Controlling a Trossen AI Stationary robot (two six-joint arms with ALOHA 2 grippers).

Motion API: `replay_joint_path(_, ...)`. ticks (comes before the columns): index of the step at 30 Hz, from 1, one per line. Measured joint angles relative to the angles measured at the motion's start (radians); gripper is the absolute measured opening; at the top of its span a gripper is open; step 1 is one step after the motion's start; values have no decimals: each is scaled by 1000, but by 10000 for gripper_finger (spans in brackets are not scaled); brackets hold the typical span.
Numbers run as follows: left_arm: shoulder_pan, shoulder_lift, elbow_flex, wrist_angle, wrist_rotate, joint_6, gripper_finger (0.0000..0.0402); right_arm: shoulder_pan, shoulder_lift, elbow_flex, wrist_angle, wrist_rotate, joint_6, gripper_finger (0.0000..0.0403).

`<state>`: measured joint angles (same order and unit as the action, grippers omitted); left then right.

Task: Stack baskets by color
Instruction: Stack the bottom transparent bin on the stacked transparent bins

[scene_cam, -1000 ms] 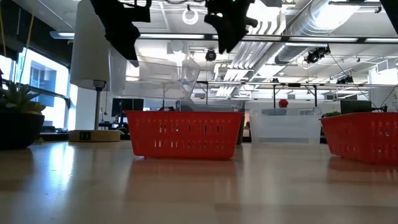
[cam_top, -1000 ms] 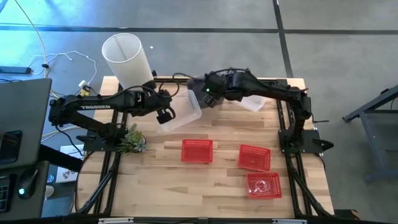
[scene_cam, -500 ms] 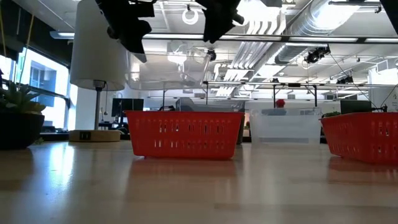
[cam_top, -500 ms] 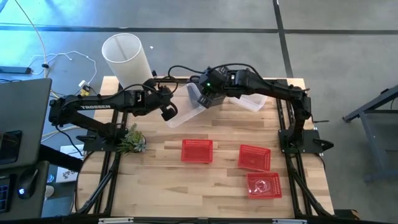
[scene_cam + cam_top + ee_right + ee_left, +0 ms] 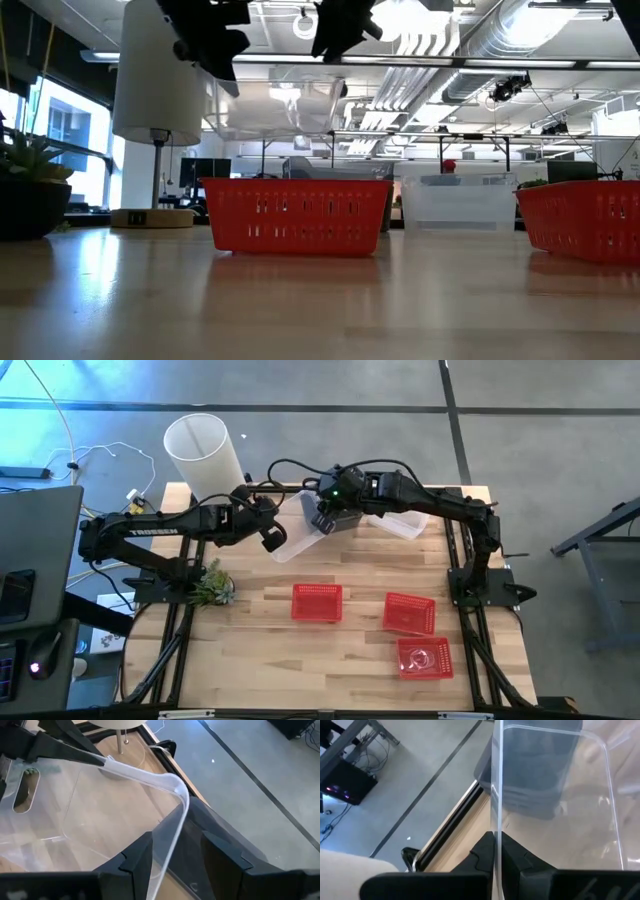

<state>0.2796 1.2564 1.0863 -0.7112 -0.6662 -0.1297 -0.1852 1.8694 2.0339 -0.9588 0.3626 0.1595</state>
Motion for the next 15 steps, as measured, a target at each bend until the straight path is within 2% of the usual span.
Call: replay_joint_path(15, -46, 0, 0, 154, 8, 92, 0, -10, 0, 0, -1, 13, 15, 154)
